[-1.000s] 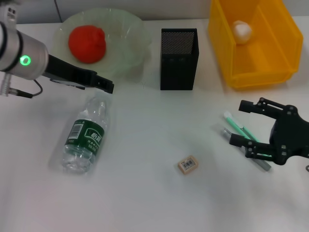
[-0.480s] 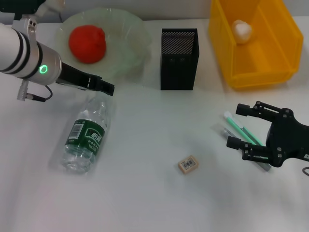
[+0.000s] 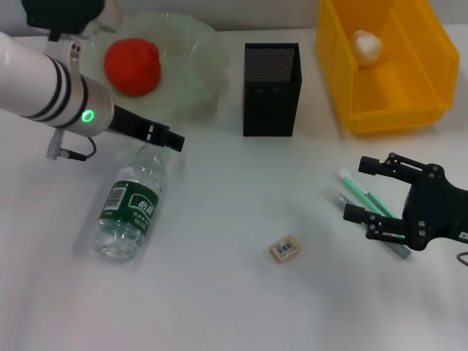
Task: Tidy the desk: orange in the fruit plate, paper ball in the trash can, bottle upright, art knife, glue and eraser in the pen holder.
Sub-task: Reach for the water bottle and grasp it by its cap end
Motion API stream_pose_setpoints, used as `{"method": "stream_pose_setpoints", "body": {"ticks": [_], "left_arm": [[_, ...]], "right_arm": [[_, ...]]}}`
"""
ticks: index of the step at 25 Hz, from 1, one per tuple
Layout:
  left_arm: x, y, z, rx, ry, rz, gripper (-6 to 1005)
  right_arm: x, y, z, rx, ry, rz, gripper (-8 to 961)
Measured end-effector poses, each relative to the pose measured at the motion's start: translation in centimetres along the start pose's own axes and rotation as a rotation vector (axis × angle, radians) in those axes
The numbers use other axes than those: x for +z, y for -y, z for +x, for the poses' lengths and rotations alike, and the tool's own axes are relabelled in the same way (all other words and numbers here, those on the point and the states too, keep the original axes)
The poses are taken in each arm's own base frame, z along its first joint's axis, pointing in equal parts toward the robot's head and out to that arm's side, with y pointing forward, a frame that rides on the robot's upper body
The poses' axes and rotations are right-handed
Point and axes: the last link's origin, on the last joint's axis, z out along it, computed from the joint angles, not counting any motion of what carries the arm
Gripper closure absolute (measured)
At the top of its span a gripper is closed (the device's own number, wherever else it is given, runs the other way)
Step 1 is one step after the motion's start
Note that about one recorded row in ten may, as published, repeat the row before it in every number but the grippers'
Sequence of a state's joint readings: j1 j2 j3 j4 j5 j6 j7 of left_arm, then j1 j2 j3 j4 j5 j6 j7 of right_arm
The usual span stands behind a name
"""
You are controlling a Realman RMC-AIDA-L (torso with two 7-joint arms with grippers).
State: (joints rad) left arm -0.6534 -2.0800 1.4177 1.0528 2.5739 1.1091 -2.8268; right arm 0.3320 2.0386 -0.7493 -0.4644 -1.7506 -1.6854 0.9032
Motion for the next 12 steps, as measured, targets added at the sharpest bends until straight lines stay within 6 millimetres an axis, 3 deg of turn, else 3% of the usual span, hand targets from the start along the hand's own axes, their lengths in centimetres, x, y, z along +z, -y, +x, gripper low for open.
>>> {"method": "stream_pose_setpoints", "body": {"ticks": [4, 9, 12], "left_arm": [[0.35, -0.3, -0.17, 0.027, -0.001, 0.01, 184], [0.69, -0.69, -0.63, 0.053, 0.014, 0.01, 402], [0.79, -1.01, -0.92, 0.076, 0.018, 0.009, 477]], "right_arm": [[0.06, 0.07, 0.14, 0.001, -0.009, 0.004, 162], [0.02, 0.16, 0.11, 0.0, -0.008, 0.011, 162], [0.0, 0.17, 0.12, 0.001, -0.007, 0.012, 163]]}}
